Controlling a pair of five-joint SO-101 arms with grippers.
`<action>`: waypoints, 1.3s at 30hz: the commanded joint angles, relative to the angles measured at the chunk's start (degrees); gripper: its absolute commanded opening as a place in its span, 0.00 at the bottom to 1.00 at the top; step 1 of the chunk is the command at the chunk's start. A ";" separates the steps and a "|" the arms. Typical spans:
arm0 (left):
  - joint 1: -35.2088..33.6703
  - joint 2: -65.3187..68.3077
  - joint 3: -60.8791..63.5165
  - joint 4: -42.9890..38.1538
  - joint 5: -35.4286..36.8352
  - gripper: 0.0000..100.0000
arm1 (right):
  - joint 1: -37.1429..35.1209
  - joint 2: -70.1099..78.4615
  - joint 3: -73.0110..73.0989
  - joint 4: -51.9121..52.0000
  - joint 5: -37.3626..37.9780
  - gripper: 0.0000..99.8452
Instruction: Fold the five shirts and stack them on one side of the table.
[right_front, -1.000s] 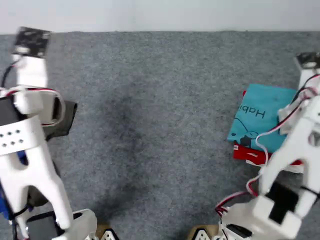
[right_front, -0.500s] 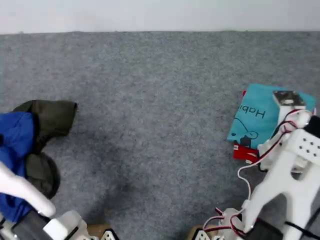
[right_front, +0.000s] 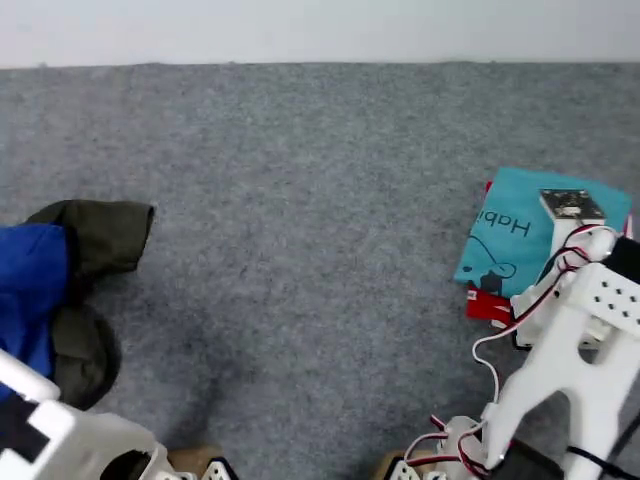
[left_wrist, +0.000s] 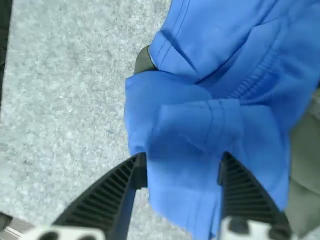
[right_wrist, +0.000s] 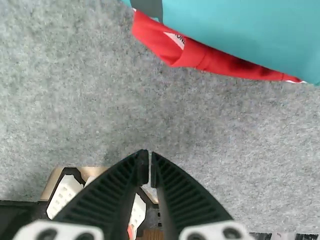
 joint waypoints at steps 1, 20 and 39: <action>0.62 2.02 -0.40 -3.78 -0.44 0.24 | -0.75 -2.33 -0.26 2.24 -0.62 0.01; 24.09 -12.92 -0.57 6.95 7.21 0.01 | -0.48 -2.42 -0.26 2.42 -0.62 0.01; 82.73 -15.56 -0.57 -13.54 30.77 0.01 | -0.40 -2.42 -0.18 2.42 -0.62 0.01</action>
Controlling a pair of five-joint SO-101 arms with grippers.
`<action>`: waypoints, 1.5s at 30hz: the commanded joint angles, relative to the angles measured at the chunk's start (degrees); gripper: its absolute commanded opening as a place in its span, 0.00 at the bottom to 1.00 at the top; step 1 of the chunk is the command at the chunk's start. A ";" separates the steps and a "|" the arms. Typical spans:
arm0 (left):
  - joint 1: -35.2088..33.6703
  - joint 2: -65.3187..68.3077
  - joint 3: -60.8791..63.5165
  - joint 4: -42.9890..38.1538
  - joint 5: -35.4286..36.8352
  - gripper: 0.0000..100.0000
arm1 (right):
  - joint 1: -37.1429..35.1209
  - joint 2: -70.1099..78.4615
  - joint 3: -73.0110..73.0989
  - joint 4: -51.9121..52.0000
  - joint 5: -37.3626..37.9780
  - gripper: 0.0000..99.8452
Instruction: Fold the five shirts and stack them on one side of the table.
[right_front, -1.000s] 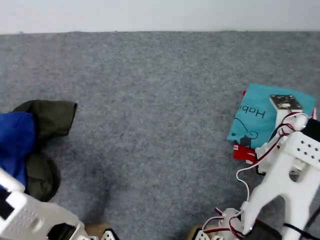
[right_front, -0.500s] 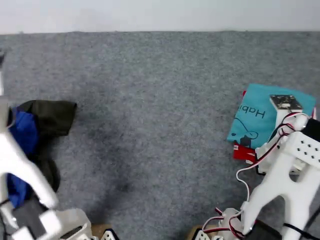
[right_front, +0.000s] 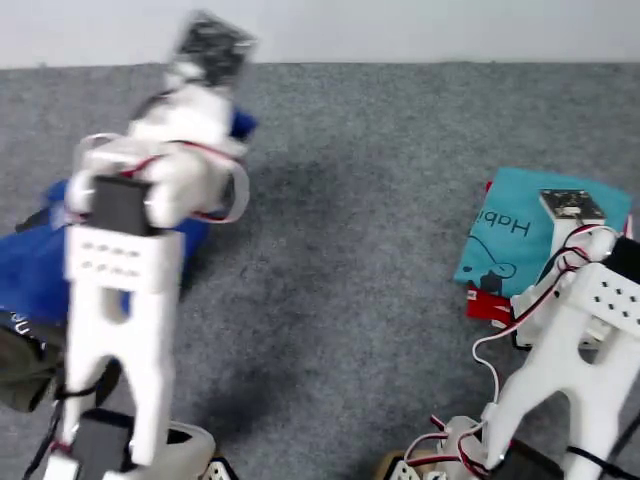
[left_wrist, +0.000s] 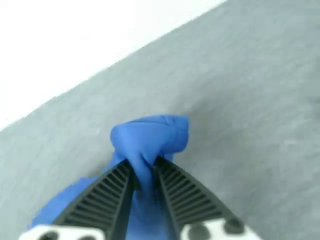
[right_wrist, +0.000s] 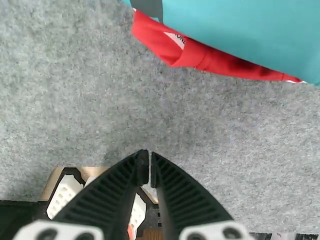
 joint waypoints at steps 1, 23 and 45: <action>9.67 3.87 -0.66 -7.47 1.76 0.01 | -0.40 -2.42 -0.18 2.42 -0.62 0.01; 20.75 36.04 -41.89 -1.05 5.80 0.14 | -0.48 -2.33 -0.18 2.33 -0.62 0.01; -17.05 13.98 -9.45 23.91 0.70 0.16 | -0.57 -1.89 -0.18 2.24 -0.70 0.01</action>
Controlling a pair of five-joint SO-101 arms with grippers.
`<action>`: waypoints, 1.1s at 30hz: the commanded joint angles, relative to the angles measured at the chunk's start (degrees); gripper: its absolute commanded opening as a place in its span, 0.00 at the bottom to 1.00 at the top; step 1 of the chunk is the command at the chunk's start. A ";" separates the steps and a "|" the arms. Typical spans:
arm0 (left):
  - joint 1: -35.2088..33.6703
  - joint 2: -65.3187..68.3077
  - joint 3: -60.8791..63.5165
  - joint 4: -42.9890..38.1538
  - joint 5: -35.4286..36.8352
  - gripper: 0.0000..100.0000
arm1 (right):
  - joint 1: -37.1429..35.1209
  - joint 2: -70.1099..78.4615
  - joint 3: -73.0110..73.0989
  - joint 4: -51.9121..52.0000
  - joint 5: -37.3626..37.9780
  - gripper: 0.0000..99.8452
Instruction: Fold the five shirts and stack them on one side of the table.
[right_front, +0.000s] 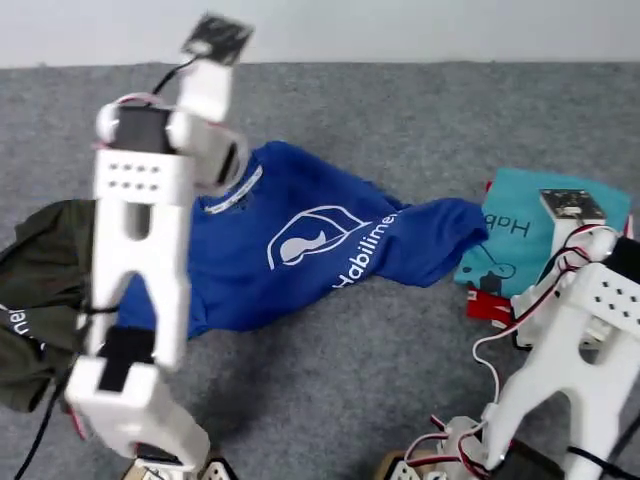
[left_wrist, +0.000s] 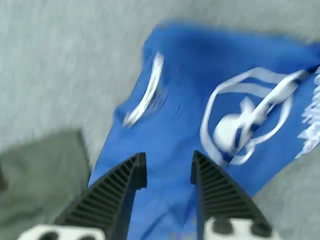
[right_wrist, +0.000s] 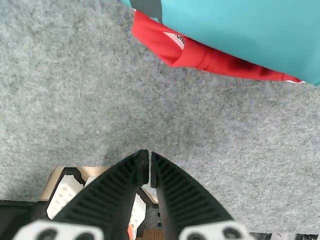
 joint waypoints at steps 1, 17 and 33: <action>-7.91 -9.49 11.65 1.32 -4.22 0.16 | -0.57 -1.89 -0.18 2.24 -0.70 0.01; -33.23 4.75 24.66 -3.43 -29.36 0.23 | -0.66 -2.33 8.62 2.15 -0.62 0.01; -32.44 19.34 24.66 -15.03 -29.19 0.23 | -0.75 -2.42 8.53 2.24 -0.62 0.01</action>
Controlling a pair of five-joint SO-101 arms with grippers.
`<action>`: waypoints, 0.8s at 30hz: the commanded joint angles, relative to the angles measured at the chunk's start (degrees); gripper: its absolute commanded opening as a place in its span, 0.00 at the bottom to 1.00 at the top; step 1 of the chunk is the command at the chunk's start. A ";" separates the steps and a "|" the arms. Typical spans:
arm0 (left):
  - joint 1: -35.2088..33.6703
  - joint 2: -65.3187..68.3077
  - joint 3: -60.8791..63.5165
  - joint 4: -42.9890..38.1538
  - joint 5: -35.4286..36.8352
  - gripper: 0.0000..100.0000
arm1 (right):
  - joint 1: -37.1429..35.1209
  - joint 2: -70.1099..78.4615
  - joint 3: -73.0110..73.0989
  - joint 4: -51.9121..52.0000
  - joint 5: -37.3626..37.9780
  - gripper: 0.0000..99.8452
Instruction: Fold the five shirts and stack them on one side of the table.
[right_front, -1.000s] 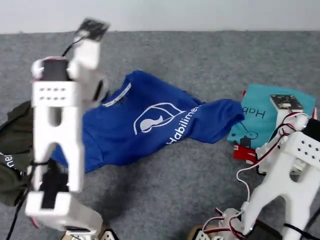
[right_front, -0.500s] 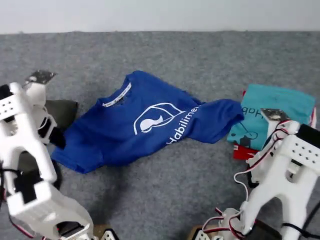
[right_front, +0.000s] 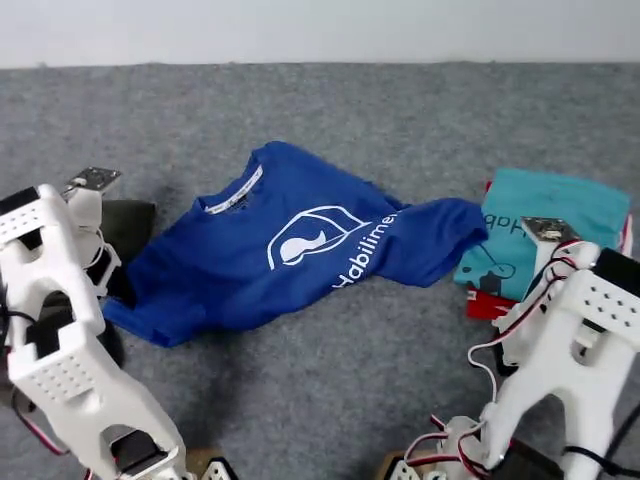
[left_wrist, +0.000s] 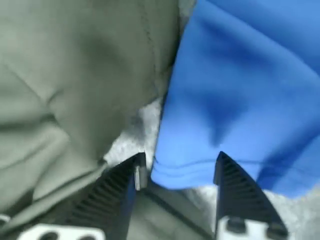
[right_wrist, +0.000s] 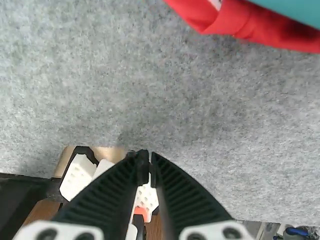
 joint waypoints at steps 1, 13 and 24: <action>0.62 1.76 -0.04 -1.76 -0.44 0.23 | -0.75 -2.42 -0.35 2.24 -0.62 0.01; 8.53 6.33 0.04 7.47 -3.25 0.01 | -0.84 -2.42 -0.44 2.24 -0.62 0.01; 25.23 -24.26 -3.03 13.27 9.49 0.01 | -4.97 -2.42 -0.35 0.13 -0.70 0.01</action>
